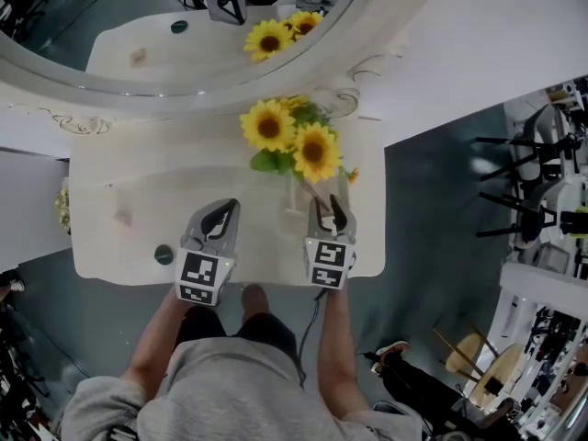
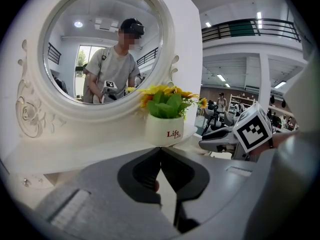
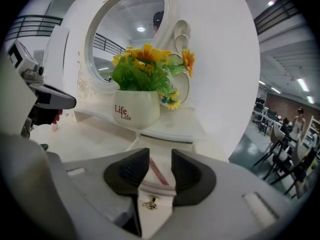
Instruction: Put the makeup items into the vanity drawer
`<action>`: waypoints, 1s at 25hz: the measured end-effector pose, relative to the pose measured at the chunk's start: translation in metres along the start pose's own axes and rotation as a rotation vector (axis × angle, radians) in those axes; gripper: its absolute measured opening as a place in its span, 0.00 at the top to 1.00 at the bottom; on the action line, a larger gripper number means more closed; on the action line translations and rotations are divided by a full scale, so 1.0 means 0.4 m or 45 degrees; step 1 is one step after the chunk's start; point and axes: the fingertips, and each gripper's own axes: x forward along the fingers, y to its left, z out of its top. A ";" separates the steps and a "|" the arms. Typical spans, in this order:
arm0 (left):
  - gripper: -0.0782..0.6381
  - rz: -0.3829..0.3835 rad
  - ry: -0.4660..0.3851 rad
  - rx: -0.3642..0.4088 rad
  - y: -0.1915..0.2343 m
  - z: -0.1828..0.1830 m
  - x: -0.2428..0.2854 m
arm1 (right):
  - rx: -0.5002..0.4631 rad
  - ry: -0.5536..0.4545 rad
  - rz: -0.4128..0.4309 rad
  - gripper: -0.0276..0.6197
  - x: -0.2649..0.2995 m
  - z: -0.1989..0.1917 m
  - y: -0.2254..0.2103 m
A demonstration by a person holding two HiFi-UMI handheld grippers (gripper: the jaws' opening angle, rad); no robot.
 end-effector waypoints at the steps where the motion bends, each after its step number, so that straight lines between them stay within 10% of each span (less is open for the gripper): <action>1: 0.88 0.000 -0.002 0.002 0.000 0.002 -0.001 | 0.002 0.000 -0.001 0.74 -0.001 0.000 0.000; 25: 0.88 0.169 -0.191 0.010 0.094 0.122 -0.192 | -0.109 -0.222 0.169 0.74 -0.126 0.222 0.196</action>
